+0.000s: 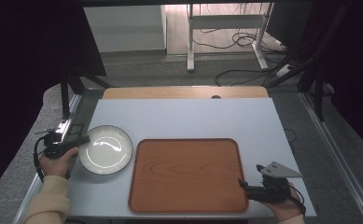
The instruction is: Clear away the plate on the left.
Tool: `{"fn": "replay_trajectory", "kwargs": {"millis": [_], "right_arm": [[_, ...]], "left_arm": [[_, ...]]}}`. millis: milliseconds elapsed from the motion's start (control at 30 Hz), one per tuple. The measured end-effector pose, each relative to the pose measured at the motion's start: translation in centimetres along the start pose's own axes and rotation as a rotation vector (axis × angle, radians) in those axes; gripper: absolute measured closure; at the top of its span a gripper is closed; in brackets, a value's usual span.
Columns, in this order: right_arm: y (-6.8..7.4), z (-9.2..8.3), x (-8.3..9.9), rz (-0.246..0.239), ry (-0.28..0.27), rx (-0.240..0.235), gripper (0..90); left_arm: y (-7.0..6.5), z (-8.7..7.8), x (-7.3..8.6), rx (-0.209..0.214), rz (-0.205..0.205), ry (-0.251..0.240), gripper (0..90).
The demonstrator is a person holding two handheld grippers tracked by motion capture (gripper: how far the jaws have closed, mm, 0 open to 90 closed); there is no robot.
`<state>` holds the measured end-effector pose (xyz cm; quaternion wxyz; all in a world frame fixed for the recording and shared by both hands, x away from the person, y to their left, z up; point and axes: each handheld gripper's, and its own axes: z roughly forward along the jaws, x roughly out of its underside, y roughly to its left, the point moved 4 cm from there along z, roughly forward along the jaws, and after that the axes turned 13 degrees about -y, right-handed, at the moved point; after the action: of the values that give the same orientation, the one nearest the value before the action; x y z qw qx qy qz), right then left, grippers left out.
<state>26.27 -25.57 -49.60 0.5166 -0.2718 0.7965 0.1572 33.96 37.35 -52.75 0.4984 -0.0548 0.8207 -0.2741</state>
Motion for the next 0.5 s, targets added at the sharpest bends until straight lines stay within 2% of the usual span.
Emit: {"fn": "replay_trajectory", "kwargs": {"millis": [133, 500], "right_arm": [[0.0, 0.0, 0.0, 0.001, -0.001, 0.001, 17.7], [-0.2, 0.0, 0.0, -0.001, -0.002, 0.003, 17.7]], "left_arm": [[-0.4, -0.4, -0.4, 0.021, -0.012, -0.026, 82.6], [-2.0, -1.6, -1.3, 0.070, 0.002, -0.067, 82.4]]}}
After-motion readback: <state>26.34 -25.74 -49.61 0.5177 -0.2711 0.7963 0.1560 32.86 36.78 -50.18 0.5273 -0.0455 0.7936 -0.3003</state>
